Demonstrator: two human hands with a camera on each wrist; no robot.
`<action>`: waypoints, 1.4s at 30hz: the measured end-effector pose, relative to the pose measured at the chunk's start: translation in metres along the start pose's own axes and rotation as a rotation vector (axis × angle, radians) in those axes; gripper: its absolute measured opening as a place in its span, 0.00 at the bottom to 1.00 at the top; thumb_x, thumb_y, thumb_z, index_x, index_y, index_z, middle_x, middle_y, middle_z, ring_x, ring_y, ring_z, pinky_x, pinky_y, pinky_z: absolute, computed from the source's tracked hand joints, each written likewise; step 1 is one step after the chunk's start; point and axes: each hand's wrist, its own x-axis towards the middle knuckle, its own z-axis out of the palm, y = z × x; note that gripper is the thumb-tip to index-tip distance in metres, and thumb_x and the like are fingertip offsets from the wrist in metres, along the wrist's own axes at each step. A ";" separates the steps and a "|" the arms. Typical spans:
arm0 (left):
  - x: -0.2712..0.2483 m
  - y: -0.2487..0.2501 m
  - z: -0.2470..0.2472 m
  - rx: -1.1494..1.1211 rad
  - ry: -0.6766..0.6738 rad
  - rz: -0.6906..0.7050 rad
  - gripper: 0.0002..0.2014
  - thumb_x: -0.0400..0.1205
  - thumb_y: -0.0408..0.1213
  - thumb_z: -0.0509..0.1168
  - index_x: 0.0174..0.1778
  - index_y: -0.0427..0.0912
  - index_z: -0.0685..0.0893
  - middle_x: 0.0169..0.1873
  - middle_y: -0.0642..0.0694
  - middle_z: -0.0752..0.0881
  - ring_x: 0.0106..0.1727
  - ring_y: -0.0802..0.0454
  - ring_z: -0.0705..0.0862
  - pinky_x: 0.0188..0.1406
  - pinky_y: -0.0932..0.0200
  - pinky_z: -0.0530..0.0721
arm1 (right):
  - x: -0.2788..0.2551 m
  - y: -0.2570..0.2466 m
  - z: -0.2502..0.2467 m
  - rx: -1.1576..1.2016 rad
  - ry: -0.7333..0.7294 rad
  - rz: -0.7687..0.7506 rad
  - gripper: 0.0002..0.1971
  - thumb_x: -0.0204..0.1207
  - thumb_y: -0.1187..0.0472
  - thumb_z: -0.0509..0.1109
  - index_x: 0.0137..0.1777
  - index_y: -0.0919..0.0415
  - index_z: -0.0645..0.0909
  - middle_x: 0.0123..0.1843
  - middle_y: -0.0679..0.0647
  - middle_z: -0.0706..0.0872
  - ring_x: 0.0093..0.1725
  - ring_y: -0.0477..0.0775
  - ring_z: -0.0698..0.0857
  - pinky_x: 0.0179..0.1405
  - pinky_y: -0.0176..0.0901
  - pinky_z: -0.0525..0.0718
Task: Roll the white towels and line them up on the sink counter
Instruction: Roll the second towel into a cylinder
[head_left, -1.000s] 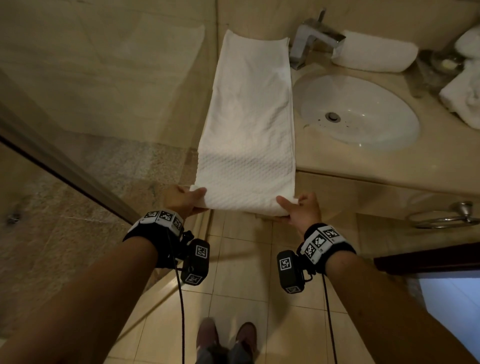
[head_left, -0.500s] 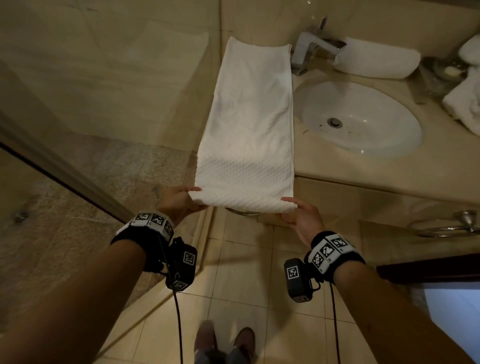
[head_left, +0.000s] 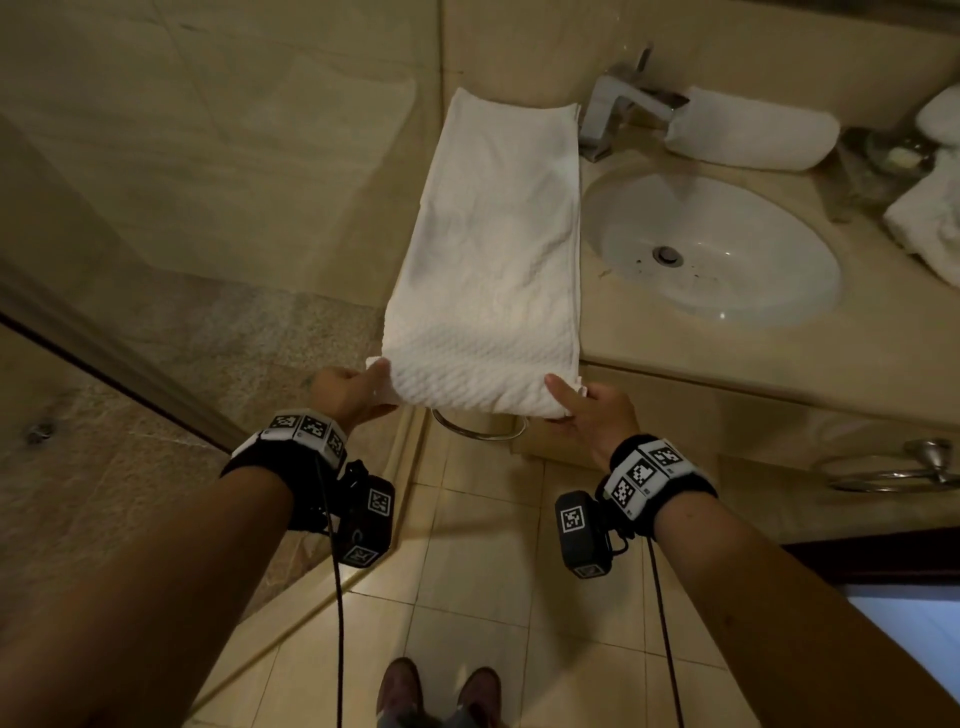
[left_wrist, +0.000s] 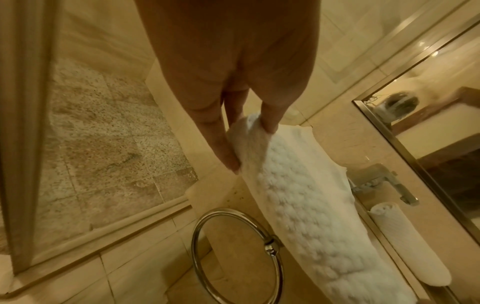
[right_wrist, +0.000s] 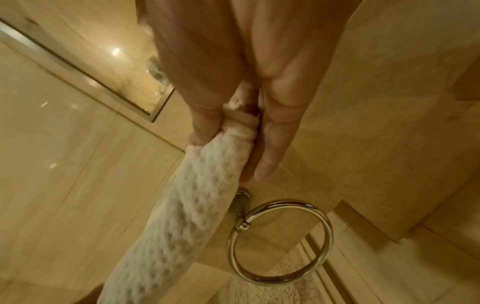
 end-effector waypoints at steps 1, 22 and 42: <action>-0.001 0.001 0.001 0.006 0.012 0.018 0.17 0.74 0.40 0.76 0.37 0.28 0.81 0.32 0.35 0.86 0.45 0.35 0.87 0.45 0.36 0.88 | 0.000 -0.002 0.003 -0.001 0.040 -0.033 0.20 0.70 0.57 0.80 0.53 0.73 0.83 0.51 0.64 0.88 0.48 0.60 0.89 0.33 0.45 0.90; 0.003 0.015 0.007 0.097 -0.206 0.156 0.22 0.75 0.14 0.62 0.64 0.33 0.80 0.47 0.41 0.86 0.41 0.50 0.84 0.31 0.62 0.84 | 0.006 -0.015 -0.008 0.148 -0.052 -0.067 0.12 0.82 0.65 0.67 0.62 0.69 0.82 0.54 0.60 0.82 0.43 0.57 0.84 0.28 0.43 0.89; 0.027 0.039 0.025 0.615 0.056 0.154 0.34 0.80 0.59 0.63 0.45 0.23 0.87 0.39 0.28 0.87 0.42 0.35 0.87 0.45 0.48 0.85 | 0.041 -0.034 -0.007 -0.330 0.071 -0.084 0.22 0.73 0.38 0.72 0.45 0.59 0.87 0.41 0.53 0.87 0.43 0.54 0.85 0.47 0.44 0.84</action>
